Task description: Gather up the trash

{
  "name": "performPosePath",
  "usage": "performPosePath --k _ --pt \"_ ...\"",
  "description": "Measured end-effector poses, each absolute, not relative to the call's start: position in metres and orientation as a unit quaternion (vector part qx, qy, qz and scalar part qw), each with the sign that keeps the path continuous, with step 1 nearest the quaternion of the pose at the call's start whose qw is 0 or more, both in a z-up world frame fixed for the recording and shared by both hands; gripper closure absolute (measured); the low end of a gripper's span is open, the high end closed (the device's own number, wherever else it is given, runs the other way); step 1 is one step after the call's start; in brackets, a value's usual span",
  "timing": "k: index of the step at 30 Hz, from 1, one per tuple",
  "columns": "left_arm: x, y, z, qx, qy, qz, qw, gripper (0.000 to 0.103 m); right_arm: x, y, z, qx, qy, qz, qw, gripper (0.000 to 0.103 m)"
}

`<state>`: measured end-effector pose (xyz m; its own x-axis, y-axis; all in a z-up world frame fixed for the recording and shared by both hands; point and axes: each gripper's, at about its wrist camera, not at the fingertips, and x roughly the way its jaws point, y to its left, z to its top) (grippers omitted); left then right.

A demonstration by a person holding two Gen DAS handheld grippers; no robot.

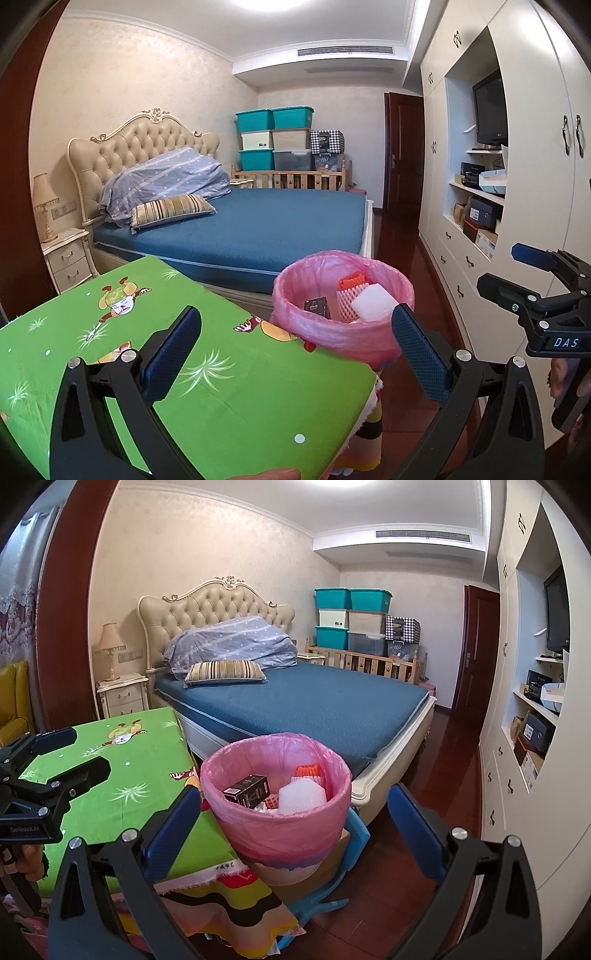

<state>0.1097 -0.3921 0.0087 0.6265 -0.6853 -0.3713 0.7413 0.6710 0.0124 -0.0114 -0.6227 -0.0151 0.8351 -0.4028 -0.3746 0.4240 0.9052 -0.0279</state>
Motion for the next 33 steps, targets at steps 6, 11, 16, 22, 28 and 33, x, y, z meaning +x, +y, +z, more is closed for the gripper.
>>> performPosePath --k 6,11,16,22,28,33 --pt "0.1103 -0.3927 0.0071 0.081 0.172 -0.395 0.899 0.006 -0.0117 -0.6246 -0.0176 0.032 0.191 -0.216 0.957 0.005" --pt "0.1101 -0.3936 0.0071 0.081 0.172 -0.396 0.898 0.006 -0.0121 -0.625 -0.0175 0.033 0.191 -0.216 0.957 0.005" --pt "0.11 -0.3925 0.0056 0.082 0.171 -0.398 0.897 0.006 -0.0123 -0.6257 -0.0188 0.034 0.193 -0.215 0.957 0.005" --pt "0.1098 -0.3921 0.0047 0.082 0.172 -0.4 0.897 0.006 -0.013 -0.6255 -0.019 0.036 0.191 -0.216 0.957 0.005" --pt "0.11 -0.3915 0.0042 0.081 0.173 -0.4 0.897 0.006 -0.0114 -0.6251 -0.0205 0.036 0.193 -0.214 0.957 0.005" --pt "0.11 -0.3891 0.0016 0.079 0.173 -0.398 0.897 0.006 -0.0107 -0.6237 -0.0216 0.036 0.192 -0.211 0.958 0.005"
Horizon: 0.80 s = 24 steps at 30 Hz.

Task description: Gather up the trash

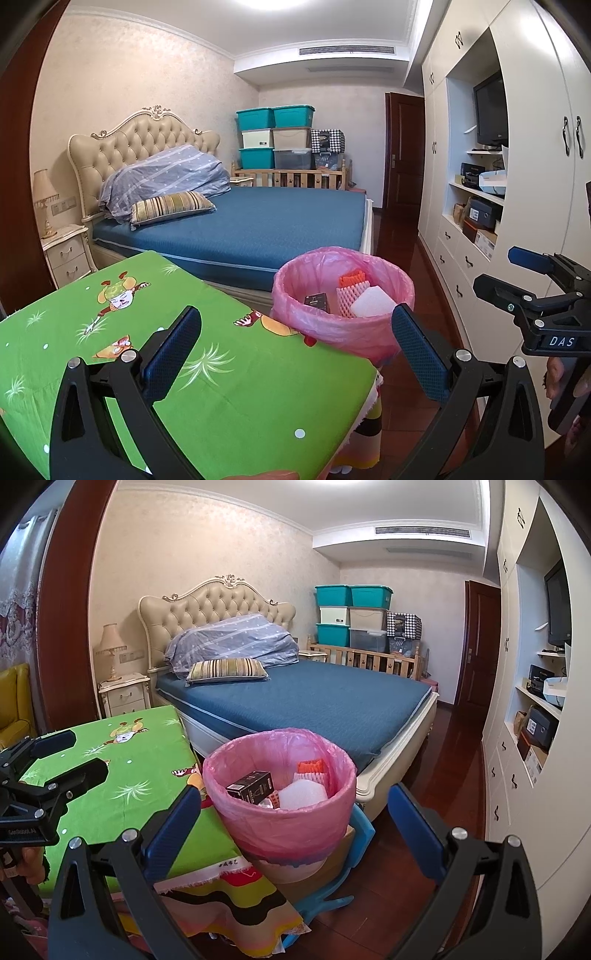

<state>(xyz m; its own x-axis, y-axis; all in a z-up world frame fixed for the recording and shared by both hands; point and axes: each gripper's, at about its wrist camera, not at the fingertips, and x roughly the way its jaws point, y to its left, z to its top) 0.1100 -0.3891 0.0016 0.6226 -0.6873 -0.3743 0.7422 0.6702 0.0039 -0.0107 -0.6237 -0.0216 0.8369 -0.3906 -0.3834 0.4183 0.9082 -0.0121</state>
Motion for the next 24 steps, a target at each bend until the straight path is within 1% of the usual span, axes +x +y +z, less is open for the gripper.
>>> performPosePath --k 24 --pt "0.1097 -0.3884 0.0007 0.078 0.174 -0.401 0.896 0.006 -0.0104 -0.6233 -0.0216 0.037 0.191 -0.211 0.958 0.005"
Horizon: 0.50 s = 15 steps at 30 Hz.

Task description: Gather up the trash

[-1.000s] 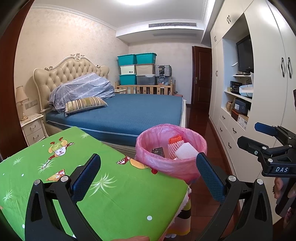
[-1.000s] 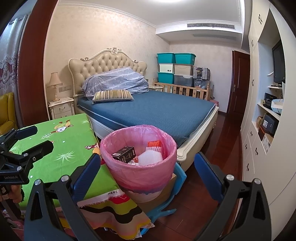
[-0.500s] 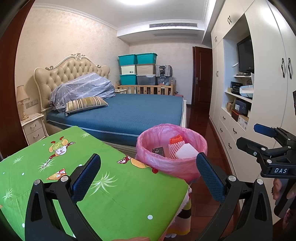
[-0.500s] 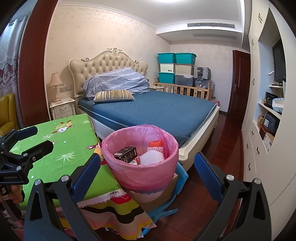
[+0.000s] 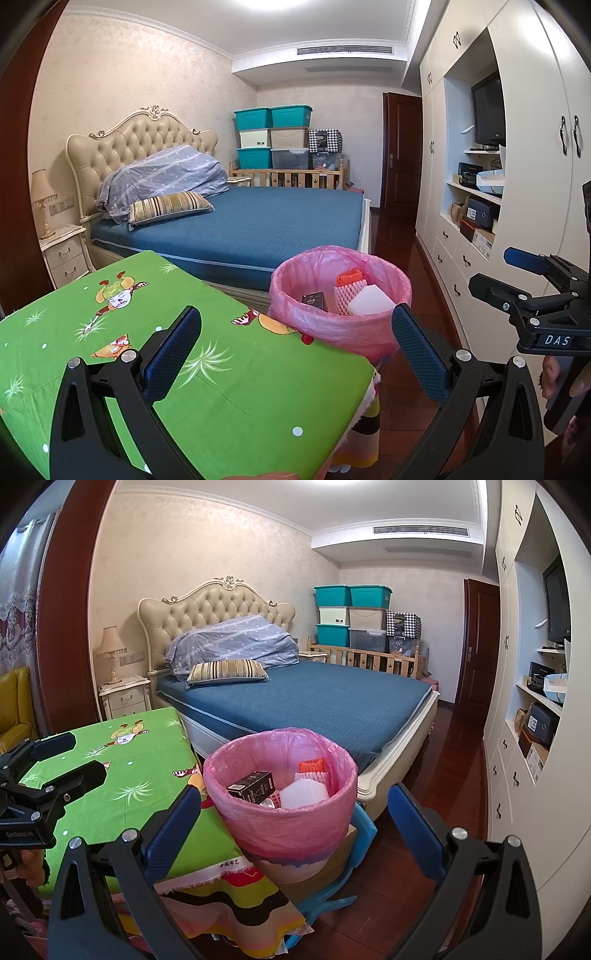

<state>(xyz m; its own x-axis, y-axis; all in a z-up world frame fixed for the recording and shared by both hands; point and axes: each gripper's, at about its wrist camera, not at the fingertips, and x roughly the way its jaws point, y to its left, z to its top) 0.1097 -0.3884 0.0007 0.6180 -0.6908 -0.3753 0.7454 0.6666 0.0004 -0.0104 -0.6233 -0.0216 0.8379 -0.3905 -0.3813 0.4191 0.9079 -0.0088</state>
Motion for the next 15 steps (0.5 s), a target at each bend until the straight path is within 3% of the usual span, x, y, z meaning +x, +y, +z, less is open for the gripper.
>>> performPosePath --k 15 --pt "0.1099 -0.3874 0.0 0.077 0.176 -0.404 0.895 0.006 -0.0097 -0.6219 -0.0228 0.037 0.19 -0.211 0.958 0.005"
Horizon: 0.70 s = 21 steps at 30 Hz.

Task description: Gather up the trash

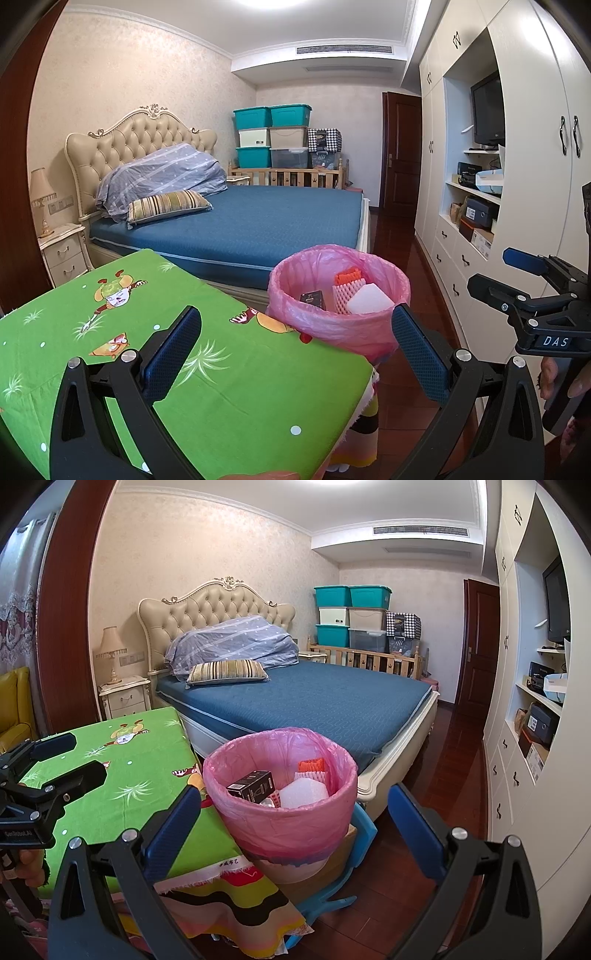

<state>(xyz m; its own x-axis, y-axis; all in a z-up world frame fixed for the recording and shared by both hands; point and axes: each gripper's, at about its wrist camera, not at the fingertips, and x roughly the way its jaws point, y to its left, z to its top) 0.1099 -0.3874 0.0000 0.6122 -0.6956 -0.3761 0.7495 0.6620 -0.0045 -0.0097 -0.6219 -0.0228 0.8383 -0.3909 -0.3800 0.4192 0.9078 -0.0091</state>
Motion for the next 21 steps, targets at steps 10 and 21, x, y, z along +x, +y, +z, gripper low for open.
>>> performPosePath --k 10,21 --pt "0.108 -0.388 -0.002 0.076 0.177 -0.407 0.893 0.006 -0.008 -0.619 -0.025 0.039 0.191 -0.21 0.958 0.005" --pt "0.118 -0.382 -0.004 0.056 0.195 -0.412 0.888 0.006 -0.006 -0.618 -0.027 0.04 0.194 -0.209 0.958 0.005"
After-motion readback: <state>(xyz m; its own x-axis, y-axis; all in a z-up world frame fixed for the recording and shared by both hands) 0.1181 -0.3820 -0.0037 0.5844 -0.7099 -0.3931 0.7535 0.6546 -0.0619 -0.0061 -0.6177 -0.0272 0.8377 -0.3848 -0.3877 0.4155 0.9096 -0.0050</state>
